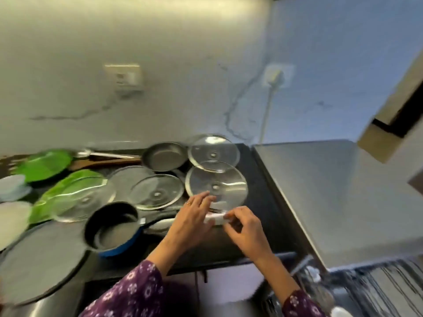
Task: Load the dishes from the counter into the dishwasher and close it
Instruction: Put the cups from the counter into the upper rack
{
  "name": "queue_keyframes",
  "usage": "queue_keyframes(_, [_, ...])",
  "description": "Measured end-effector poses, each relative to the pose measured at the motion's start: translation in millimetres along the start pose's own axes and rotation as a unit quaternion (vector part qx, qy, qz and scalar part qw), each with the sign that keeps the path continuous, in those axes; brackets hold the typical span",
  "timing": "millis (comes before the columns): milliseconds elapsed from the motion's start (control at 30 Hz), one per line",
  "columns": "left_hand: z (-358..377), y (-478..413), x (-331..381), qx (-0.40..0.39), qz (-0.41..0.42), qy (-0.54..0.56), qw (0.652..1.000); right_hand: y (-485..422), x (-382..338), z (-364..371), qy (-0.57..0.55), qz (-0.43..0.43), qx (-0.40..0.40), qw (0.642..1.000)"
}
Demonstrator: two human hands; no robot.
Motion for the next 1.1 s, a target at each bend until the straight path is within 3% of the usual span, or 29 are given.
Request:
queue_keyframes(133, [-75,64,-118,0.053,-0.138,-0.043,0.988,-70,-70,82,-0.008,-0.037,-0.109,0.993])
queue_keyframes(233, [-101,95,-164,0.067,-0.203,-0.043,0.976,-103,-96,117,0.005,-0.060,-0.139,0.988])
queue_keyframes(500, [-192,234,-317,0.122,-0.396,-0.106,0.904,-154,-223,282,-0.018,-0.162,-0.276,0.947])
queue_keyframes(700, [-228,299,-398,0.133,-0.528,-0.075,0.835,-160,-278,377,-0.017,-0.188,-0.368,0.911])
queue_keyframes(867, [-251,319,-456,0.169,-0.562,-0.078,0.806,-160,-304,444,-0.005,-0.209,-0.417,0.885])
queue_keyframes(1100, [-272,315,-548,0.144,-0.595,-0.098,0.785,-148,-308,508,0.001,-0.197,-0.453,0.870])
Point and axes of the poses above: each hand's wrist, its own y-axis away from the middle knuckle, its own z-axis out of the palm, x = y × z, the point moved 3 cm from there along -y, towards the middle knuckle, and after that the axes turned 8 degrees about -z, right-handed, at the moved point
